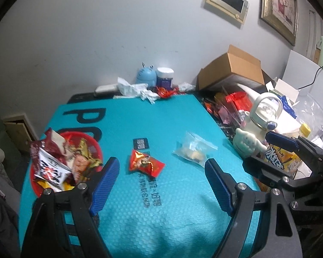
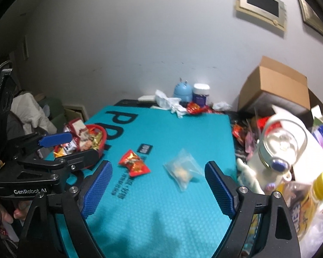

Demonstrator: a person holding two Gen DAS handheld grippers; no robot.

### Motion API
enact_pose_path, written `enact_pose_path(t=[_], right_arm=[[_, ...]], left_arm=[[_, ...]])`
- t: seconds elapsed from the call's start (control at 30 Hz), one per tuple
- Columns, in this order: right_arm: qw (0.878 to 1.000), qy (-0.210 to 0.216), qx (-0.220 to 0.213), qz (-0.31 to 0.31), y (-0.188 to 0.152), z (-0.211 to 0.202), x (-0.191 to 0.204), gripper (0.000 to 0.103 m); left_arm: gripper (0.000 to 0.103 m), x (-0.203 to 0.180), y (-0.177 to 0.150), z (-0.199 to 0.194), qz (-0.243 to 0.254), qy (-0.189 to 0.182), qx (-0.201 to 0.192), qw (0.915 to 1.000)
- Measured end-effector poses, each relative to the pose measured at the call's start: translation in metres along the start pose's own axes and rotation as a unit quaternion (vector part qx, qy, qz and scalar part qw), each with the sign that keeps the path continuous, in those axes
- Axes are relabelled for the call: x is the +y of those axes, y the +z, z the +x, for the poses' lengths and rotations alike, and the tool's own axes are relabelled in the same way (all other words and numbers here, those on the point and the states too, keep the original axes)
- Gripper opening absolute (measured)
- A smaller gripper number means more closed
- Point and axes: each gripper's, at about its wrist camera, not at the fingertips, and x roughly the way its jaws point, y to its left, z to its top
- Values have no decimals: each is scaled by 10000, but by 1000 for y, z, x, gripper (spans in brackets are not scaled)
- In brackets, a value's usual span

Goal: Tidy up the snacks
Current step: 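Withdraw both tools toward the red-gold pouch and the clear plastic bag, then grasp the red-gold pouch with the left tool while the right tool grasps the clear bag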

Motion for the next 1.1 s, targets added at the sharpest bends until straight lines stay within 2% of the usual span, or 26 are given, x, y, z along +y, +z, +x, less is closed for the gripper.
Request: enact_pose_path(t=[0.7,1.1], right_arm=[[9961,-124,795,354,-23,77,-30,89],[9942,-224,994,347,-23,125,-43,88]], left_arm=[[81,14,-12,95,-92,-185,862,9961],[81,31,-10,145,-144,-118,1147,9932]])
